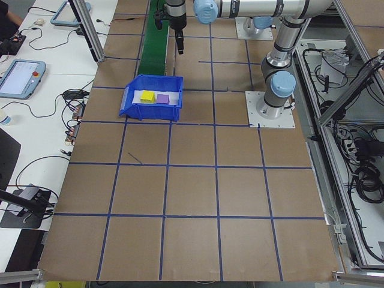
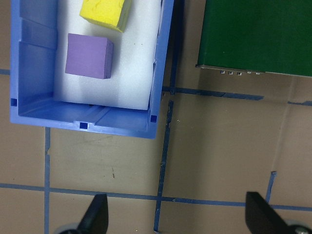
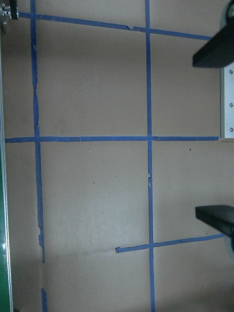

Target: Move block left to right into plate

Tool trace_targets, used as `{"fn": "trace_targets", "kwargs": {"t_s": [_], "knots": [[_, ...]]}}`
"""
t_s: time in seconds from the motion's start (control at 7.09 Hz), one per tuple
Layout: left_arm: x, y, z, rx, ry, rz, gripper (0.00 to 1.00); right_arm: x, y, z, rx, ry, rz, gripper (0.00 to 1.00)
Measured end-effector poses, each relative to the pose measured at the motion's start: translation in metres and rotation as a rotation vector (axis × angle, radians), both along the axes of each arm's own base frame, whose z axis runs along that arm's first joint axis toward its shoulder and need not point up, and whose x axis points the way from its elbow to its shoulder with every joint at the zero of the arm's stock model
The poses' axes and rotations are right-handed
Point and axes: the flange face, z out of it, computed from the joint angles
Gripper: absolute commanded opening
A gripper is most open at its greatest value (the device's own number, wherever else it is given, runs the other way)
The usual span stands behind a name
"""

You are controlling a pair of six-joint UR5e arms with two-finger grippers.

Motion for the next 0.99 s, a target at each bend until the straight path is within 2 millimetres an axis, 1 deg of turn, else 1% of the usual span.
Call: {"fn": "trace_targets", "kwargs": {"t_s": [0.42,0.56,0.71,0.85,0.99], "knots": [[0.001,-0.002,-0.007,-0.001,0.003,0.001,1.0,0.0,0.0,0.002,-0.009,-0.001,0.002,1.0],[0.009,-0.004,-0.015,0.0,0.005,0.006,1.0,0.0,-0.002,0.003,-0.021,-0.001,0.002,1.0],[0.028,-0.009,-0.026,0.005,0.012,-0.008,1.0,0.0,-0.002,0.004,-0.029,-0.001,0.002,1.0],[0.049,-0.018,-0.043,0.013,0.023,-0.063,1.0,0.0,-0.003,0.004,-0.033,-0.001,0.002,1.0],[0.064,-0.033,-0.071,0.031,0.033,-0.121,1.0,0.0,-0.003,0.004,-0.035,-0.002,0.001,1.0]]}}
